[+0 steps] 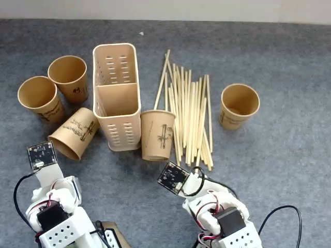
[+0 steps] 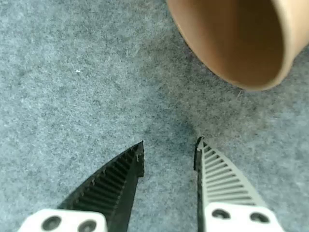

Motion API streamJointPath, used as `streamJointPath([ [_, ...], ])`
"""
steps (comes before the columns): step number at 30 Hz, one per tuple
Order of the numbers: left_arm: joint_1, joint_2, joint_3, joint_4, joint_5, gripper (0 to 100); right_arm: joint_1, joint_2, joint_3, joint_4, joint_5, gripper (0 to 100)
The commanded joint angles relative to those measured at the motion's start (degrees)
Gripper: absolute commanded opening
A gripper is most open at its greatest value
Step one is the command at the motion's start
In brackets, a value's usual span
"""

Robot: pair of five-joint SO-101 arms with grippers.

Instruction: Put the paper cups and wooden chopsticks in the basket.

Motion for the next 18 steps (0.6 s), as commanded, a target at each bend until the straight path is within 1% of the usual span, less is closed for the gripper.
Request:
streamJointPath([
  [1, -0.57, -0.48, 0.31, 0.26, -0.18, 20, -0.22, 0.66, 6.64, 0.22, 0.44, 6.7],
  [12, 0.04, -0.48, 0.31, 0.18, -0.18, 20, -0.22, 0.66, 6.64, 0.22, 0.44, 6.7],
  [15, 5.49, -0.48, 0.31, -0.18, -0.18, 20, -0.22, 0.66, 6.64, 0.22, 0.35, 6.7],
  [18, 8.66, -0.48, 0.31, -0.53, 0.0, 20, -0.31, 0.66, 6.64, 0.22, 0.35, 6.7],
])
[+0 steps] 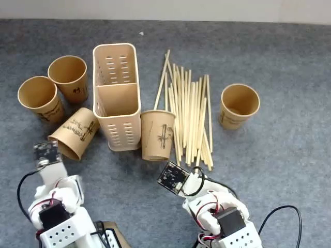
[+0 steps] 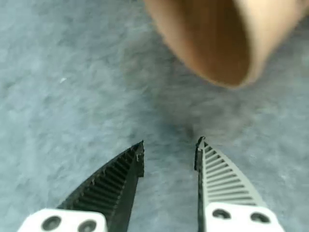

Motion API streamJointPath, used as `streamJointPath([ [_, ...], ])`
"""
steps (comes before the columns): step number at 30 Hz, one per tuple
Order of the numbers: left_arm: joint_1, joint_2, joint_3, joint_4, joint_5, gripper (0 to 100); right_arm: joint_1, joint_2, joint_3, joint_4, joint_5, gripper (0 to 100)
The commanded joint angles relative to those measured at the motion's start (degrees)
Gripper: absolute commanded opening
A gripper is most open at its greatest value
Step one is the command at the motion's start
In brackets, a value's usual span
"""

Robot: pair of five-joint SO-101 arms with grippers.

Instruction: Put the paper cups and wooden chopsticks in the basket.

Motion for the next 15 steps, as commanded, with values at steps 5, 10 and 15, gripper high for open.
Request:
streamJointPath([
  [5, 6.2, -0.48, 0.31, -6.68, -0.18, 20, -0.31, 0.66, 6.64, 0.22, 0.44, 6.7],
  [10, 2.07, -0.48, 0.22, -18.29, -1.67, 20, 0.04, 0.66, 6.73, 0.22, 0.44, 6.7],
  [15, -5.14, -0.48, -9.98, -22.15, -8.79, 20, 2.68, 0.57, 4.7, -4.53, 0.18, 6.7],
])
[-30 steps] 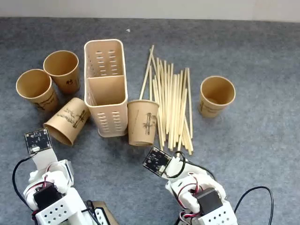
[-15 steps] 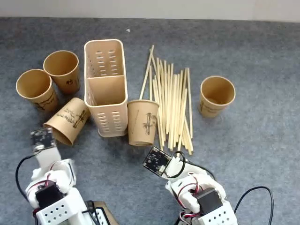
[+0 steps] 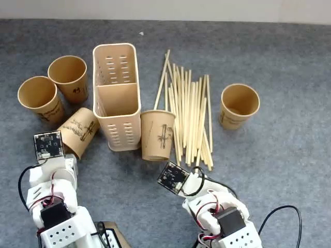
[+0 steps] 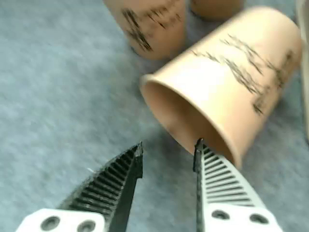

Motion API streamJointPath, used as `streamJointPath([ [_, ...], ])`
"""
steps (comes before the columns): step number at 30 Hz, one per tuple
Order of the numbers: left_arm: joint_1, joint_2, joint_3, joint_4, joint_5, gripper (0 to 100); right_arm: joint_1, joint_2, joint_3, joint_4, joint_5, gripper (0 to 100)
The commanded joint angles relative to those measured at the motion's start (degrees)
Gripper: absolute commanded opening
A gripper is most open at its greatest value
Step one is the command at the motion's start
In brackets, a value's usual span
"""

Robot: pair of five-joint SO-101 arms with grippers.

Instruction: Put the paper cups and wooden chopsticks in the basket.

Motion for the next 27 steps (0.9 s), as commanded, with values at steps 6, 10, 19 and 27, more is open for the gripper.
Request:
streamJointPath([
  [6, -13.14, 7.78, -33.54, 0.26, -2.2, 20, 19.65, 0.4, -5.93, -6.37, -11.87, 6.7],
  [10, -13.14, 35.82, -58.15, 4.92, -1.58, 21, 20.0, 0.4, -3.65, -6.46, -13.63, 6.7],
  [19, -8.84, 111.16, -130.51, 40.44, 0.18, 32, 19.91, 0.4, 1.1, -8.48, -13.54, 6.7],
  [27, -8.66, 139.74, -156.97, 44.4, 2.99, 32, 19.82, 0.4, 2.42, -8.84, -13.54, 6.7],
])
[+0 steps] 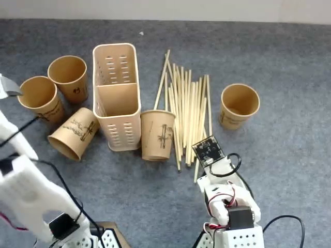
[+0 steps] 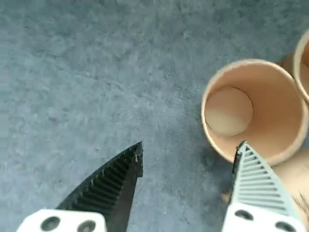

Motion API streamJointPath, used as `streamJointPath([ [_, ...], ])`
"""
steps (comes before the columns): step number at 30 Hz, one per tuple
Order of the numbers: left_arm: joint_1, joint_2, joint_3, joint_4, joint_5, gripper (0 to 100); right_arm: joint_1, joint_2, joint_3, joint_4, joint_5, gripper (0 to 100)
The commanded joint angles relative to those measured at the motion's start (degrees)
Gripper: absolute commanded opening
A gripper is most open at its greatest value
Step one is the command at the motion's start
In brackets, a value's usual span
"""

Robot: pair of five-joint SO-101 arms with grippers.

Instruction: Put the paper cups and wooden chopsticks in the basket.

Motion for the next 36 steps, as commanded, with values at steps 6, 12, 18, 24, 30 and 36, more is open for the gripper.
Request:
streamJointPath([
  [6, 2.77, 9.54, -6.37, 0.62, 0.44, 32, 0.4, -0.13, 5.05, -2.42, -0.53, 6.7],
  [12, 5.85, 13.93, -6.64, 0.53, 0.44, 32, 0.4, -0.13, 5.14, -2.42, -0.53, 6.7],
  [18, 7.52, 17.71, -6.64, -2.29, 0.53, 19, 0.4, -0.13, 5.14, -2.42, -0.53, 6.7],
  [24, 7.08, 16.04, -6.73, -3.08, 0.44, 2, 0.4, -0.13, 5.14, -2.42, -0.53, 6.7],
  [30, 5.41, 6.29, -6.73, -2.2, 0.26, 0, 0.66, 0.31, 4.79, -1.98, -0.53, 6.7],
  [36, 2.77, -7.6, -6.64, 0.26, 0.18, 0, 6.29, 0.57, -7.34, 2.59, -0.53, 6.7],
])
